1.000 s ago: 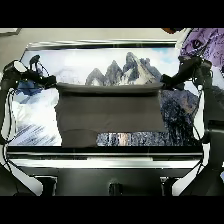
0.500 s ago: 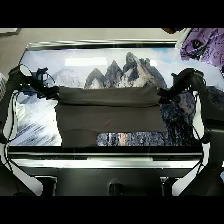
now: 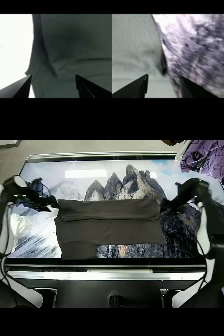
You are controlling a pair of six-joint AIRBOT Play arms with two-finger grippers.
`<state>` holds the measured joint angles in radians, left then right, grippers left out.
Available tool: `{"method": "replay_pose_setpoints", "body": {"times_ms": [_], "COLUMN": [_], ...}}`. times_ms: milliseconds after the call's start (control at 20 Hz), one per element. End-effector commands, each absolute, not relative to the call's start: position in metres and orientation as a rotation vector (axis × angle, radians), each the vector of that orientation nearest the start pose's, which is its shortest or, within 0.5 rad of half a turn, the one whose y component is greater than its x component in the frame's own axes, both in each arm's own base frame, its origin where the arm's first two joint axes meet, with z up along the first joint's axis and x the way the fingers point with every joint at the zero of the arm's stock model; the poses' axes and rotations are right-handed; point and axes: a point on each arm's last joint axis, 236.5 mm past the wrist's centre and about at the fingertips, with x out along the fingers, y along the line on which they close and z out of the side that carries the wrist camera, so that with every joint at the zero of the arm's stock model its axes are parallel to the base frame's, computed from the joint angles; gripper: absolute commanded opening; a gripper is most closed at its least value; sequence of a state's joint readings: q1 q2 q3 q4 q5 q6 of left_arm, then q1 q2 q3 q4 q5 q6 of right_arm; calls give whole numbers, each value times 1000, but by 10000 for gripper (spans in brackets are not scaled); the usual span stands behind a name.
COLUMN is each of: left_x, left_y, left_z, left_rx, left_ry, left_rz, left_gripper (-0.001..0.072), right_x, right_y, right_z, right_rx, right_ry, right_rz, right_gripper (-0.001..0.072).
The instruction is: Fold the clothes and pants, and hang the long-sleeved shirts on hangers.
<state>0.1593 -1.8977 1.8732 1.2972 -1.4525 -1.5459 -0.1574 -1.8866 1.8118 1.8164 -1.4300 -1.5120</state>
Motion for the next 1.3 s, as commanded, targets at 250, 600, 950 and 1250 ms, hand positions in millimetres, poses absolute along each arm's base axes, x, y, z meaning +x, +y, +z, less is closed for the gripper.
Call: {"method": "replay_pose_setpoints", "body": {"times_ms": [250,600,950,1250], "left_x": [318,225,231,239], "left_y": [56,-40,-57,-78], "left_z": [-16,-67,-81,-89], "left_rx": [-567,-812,-910,-1031], "left_ry": [1436,1374,1318,1344], "left_rz": [75,-127,-173,-248], "left_gripper": [608,603,599,581], "right_x": [399,362,358,357], "right_y": [-80,-59,-57,-58], "right_z": [8,-3,-6,-7], "right_rx": [638,677,683,676], "right_ry": [1360,1370,1386,1392], "right_rz": [-16,-21,-18,-22], "right_gripper": [459,458,453,447]}}
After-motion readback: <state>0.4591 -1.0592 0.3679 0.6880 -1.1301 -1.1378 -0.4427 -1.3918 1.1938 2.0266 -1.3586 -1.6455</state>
